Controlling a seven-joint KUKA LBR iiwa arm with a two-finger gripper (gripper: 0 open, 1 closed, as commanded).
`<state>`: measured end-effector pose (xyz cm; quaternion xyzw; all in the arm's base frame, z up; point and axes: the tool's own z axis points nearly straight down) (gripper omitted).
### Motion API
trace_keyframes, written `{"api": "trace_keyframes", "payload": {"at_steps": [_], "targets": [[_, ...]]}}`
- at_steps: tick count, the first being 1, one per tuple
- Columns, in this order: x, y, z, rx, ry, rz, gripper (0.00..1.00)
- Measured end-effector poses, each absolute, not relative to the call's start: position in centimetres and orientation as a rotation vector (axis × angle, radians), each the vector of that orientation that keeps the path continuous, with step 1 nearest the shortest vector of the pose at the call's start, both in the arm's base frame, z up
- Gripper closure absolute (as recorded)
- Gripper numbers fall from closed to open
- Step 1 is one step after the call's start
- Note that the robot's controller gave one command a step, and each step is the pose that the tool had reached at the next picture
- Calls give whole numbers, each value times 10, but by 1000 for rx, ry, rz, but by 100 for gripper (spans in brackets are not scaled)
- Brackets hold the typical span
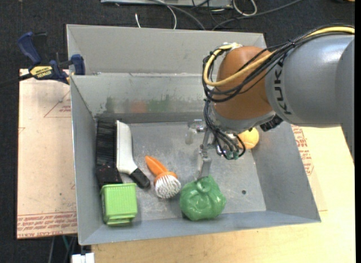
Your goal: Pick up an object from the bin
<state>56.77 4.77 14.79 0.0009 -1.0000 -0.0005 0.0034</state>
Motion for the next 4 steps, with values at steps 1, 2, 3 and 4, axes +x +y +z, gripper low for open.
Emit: {"api": "trace_keyframes", "payload": {"at_steps": [1, 2, 3, 4], "targets": [[569, 48, 152, 0, -3142, -2, 0], [545, 105, 66, -65, -3135, -3, 0], [545, 118, 102, -331, -3134, -2, 0], [533, 146, 99, -70, -3137, -1, 0]]}}
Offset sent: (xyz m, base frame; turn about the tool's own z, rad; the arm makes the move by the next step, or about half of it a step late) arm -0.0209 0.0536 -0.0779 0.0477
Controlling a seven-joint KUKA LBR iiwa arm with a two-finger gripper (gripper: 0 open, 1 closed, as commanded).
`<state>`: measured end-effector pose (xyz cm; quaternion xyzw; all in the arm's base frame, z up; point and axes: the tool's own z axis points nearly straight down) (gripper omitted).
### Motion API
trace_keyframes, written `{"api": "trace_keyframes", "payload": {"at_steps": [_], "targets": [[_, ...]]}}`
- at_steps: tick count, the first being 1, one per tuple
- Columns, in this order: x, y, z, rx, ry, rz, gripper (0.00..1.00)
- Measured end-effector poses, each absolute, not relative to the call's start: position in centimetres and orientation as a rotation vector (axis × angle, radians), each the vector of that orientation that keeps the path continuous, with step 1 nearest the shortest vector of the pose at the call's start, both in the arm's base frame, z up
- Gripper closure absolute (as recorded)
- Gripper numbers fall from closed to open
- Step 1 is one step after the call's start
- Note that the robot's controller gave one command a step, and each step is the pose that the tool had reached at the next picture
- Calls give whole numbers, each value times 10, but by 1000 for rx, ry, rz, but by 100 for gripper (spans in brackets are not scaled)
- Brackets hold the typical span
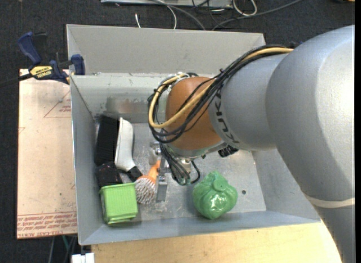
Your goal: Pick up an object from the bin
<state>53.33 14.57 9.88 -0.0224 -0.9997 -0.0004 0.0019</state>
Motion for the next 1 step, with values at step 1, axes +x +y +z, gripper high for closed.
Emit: {"api": "trace_keyframes", "payload": {"at_steps": [1], "targets": [[525, 222, 72, -22, -3152, 37, 0]]}}
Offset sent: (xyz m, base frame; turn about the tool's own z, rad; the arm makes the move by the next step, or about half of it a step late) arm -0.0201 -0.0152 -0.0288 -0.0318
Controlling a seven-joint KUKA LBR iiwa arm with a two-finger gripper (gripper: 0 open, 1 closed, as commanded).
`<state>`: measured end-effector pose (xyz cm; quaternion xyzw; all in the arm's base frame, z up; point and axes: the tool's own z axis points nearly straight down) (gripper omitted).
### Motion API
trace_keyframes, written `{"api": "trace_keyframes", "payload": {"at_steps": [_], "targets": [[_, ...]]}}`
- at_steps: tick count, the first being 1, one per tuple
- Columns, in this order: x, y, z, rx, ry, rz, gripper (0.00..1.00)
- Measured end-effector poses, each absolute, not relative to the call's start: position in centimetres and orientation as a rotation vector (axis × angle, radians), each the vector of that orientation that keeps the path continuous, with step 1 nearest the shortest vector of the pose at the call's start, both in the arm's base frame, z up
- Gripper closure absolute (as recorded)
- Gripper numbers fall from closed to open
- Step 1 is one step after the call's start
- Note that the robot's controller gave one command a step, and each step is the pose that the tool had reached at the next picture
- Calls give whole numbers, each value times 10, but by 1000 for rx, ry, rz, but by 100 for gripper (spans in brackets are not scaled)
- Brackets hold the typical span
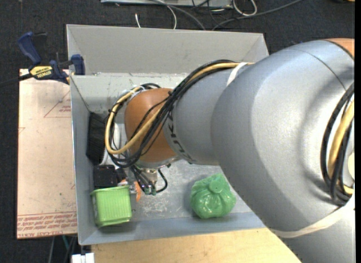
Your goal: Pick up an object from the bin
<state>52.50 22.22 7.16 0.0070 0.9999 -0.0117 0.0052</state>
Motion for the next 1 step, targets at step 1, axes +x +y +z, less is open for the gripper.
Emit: {"api": "trace_keyframes", "payload": {"at_steps": [1], "targets": [[524, 206, 78, 30, 3138, -7, 100]]}}
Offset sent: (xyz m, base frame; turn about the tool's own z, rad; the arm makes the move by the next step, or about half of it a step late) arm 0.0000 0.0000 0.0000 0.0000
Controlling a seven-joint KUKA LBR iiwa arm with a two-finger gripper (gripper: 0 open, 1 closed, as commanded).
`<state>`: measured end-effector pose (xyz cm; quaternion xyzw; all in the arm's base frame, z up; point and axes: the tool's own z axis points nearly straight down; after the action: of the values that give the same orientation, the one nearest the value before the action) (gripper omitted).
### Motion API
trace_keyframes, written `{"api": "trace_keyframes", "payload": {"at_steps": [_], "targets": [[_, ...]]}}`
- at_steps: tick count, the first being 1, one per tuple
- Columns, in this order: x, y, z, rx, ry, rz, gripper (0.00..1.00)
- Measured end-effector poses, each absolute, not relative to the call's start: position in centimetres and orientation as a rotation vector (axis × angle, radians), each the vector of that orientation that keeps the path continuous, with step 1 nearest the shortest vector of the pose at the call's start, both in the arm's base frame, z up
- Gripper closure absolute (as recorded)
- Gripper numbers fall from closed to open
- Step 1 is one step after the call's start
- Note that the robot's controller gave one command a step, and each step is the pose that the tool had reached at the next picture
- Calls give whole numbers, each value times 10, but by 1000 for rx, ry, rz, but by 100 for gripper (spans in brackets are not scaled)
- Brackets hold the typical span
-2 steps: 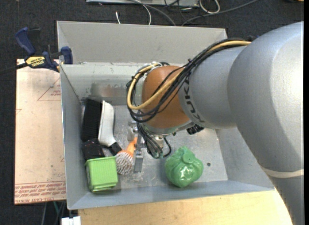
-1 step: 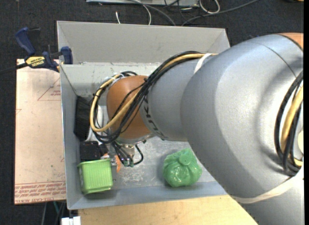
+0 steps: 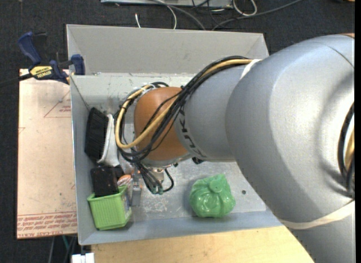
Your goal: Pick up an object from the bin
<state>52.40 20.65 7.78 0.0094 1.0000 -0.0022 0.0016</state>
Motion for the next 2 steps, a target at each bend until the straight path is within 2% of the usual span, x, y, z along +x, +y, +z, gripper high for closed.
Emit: {"api": "trace_keyframes", "payload": {"at_steps": [1, 2], "targets": [[524, 207, 78, 29, 3138, -7, 100], [521, 206, 111, 30, 3147, -11, 100]]}}
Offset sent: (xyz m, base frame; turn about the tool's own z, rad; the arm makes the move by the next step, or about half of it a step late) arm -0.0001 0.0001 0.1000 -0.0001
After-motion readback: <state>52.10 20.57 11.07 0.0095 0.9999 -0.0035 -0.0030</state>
